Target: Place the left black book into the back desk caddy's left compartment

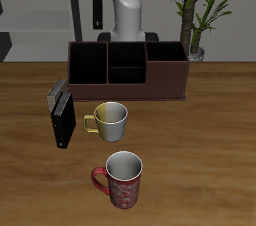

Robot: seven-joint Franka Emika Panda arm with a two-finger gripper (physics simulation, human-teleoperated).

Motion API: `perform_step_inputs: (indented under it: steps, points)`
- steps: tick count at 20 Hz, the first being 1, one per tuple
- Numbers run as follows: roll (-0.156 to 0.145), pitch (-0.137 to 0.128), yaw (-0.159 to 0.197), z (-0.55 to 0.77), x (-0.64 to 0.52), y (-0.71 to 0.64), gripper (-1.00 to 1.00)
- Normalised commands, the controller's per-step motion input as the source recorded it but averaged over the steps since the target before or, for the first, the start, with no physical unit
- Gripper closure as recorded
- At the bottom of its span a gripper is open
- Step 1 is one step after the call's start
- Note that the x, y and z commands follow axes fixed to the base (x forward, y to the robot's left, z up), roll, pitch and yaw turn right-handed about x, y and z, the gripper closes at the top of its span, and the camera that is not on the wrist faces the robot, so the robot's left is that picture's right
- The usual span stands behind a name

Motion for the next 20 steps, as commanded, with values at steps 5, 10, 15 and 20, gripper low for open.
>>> perform_step_inputs:
  steps: [5, 10, 15, 20]
  points:
    - [-0.033, 0.008, -0.025, -0.10, 0.00, -0.15, 1.00]
    - [-0.026, 0.022, -0.017, -0.22, 0.01, -0.13, 1.00]
    - [-0.023, 0.016, -0.012, -0.20, 0.00, -0.11, 1.00]
    - [-0.036, 0.001, -0.014, -0.15, -0.01, -0.17, 1.00]
